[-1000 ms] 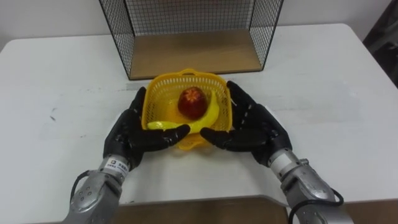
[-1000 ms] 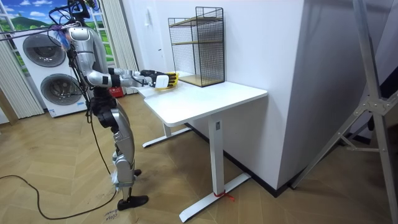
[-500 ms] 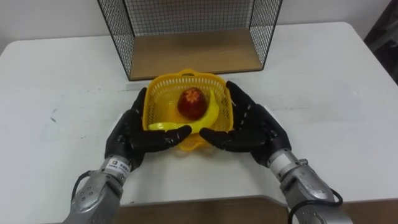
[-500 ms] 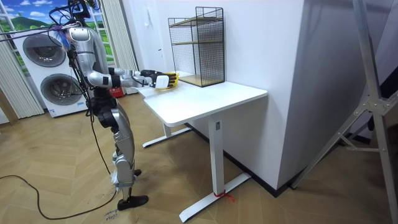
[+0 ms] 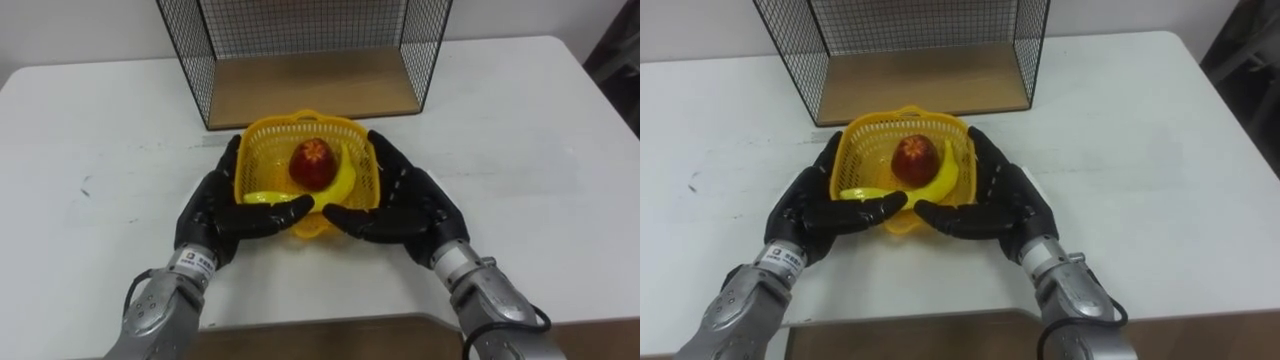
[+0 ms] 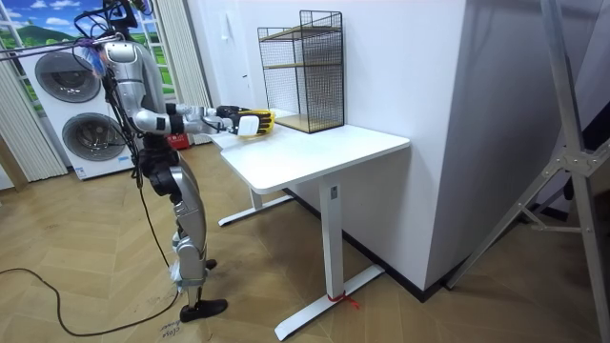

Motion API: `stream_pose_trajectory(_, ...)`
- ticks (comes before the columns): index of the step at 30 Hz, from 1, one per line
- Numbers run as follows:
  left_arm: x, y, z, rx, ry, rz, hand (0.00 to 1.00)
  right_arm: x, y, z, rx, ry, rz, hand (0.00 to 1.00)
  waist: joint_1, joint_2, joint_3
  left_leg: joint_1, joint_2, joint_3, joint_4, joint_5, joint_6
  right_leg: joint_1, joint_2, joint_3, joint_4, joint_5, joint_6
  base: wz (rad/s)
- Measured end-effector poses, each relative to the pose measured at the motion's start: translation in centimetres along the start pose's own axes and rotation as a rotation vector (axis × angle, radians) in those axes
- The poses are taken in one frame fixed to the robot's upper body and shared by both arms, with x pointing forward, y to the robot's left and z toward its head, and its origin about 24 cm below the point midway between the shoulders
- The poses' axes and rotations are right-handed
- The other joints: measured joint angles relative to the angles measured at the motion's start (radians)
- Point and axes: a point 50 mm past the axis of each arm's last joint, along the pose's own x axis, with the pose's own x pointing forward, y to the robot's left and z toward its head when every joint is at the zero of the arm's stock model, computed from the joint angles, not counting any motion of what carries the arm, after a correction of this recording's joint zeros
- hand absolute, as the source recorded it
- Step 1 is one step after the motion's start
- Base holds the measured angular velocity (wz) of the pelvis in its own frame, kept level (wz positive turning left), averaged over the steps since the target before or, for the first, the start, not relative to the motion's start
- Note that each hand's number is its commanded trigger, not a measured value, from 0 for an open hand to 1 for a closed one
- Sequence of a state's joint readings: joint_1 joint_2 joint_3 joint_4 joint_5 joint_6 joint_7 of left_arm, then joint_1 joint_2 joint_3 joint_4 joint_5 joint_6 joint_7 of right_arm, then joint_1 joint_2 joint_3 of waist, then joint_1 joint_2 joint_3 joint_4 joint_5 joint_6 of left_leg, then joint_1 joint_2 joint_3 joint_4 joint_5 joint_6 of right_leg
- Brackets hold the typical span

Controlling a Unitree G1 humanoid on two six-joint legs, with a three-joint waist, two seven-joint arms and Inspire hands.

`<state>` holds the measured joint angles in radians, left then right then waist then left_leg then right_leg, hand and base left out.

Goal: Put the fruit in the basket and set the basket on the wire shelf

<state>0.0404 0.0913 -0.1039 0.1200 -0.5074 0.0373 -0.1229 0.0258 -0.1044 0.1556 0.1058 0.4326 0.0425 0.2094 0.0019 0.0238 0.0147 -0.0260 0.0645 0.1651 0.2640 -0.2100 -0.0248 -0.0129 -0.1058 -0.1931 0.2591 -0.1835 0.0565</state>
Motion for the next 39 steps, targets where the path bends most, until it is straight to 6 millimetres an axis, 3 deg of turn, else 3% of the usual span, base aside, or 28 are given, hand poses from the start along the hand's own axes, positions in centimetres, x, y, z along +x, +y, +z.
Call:
stream_pose_trajectory(7,0.1,-0.5,-0.1,0.001,0.001,-0.017,0.00,0.5,0.0,0.7,-0.007,-0.023,-0.015,0.00,0.000,-0.001,-0.0002,0.001,0.000,0.011,-0.005,0.001,-0.001,-0.010,0.001,0.011,0.001,0.000,0.000,-0.04)
stream_pose_trajectory(19,1.1,-1.9,3.1,0.025,-0.123,-0.082,0.00,0.5,0.4,3.1,0.018,-0.144,-0.021,0.00,0.001,-0.012,-0.0004,0.002,0.000,0.025,-0.007,0.001,-0.001,-0.023,0.001,0.029,0.011,0.000,0.000,-0.04)
stream_pose_trajectory(39,1.1,-2.2,3.5,0.026,-0.154,-0.096,0.00,0.7,0.6,4.2,0.006,-0.197,-0.009,0.00,-0.003,-0.017,-0.0001,0.005,0.001,0.024,0.004,0.001,-0.001,-0.024,0.002,0.036,0.020,0.000,0.000,0.00)
